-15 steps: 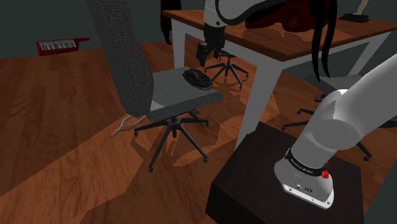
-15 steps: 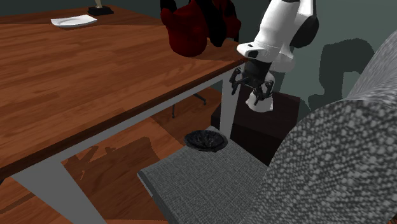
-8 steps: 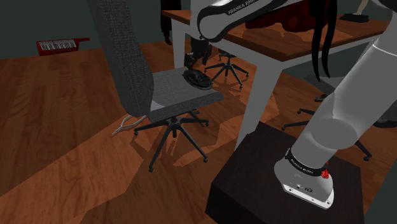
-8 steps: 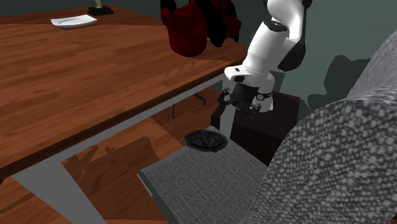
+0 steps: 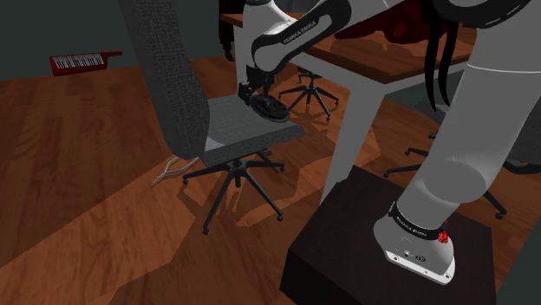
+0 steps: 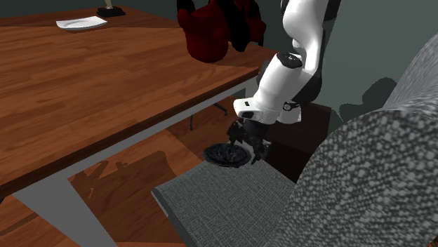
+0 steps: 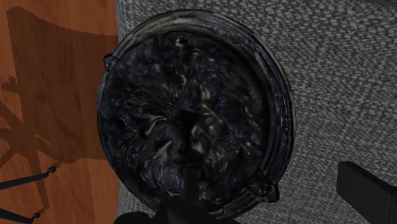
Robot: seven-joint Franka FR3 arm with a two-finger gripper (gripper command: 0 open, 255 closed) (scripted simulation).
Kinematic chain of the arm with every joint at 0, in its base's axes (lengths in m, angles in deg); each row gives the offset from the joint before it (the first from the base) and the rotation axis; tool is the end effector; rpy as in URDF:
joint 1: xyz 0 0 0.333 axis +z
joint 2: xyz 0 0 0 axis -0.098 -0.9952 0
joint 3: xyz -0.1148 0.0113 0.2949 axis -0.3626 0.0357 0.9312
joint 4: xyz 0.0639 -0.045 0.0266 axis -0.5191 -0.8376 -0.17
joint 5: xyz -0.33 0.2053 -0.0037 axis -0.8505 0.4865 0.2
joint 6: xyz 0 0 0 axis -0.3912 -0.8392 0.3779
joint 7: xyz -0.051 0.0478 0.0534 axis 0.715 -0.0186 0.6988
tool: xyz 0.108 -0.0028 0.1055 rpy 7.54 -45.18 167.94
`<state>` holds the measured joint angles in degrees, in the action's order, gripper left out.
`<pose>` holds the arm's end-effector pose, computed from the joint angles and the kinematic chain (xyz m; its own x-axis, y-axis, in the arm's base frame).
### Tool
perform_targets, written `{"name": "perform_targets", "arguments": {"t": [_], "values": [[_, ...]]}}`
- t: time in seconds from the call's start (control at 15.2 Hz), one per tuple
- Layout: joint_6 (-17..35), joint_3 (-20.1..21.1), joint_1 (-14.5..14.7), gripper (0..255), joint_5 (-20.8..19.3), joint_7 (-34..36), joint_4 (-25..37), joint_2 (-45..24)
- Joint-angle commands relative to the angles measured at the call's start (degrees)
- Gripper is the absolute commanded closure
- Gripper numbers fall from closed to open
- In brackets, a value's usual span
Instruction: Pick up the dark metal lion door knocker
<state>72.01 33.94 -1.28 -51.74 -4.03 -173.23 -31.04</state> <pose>0.6099 -0.0256 0.3579 0.9649 -0.1379 0.2235 -0.1816 -0.9651 0.1887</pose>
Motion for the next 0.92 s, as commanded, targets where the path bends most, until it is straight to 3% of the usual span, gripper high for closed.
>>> {"name": "perform_targets", "arguments": {"t": [0.0,0.46,0.53,0.86], "values": [[1.21,-0.22,-0.02,0,-0.61,0.57,0.14,-1.31],[4.76,-0.62,0.11,0,-2.09,2.22,-1.40,-3.49],[4.70,-0.62,0.10,255,-2.07,2.18,-1.33,-3.50],[4.73,-0.63,0.10,255,-2.08,2.19,-1.32,-3.54]]}}
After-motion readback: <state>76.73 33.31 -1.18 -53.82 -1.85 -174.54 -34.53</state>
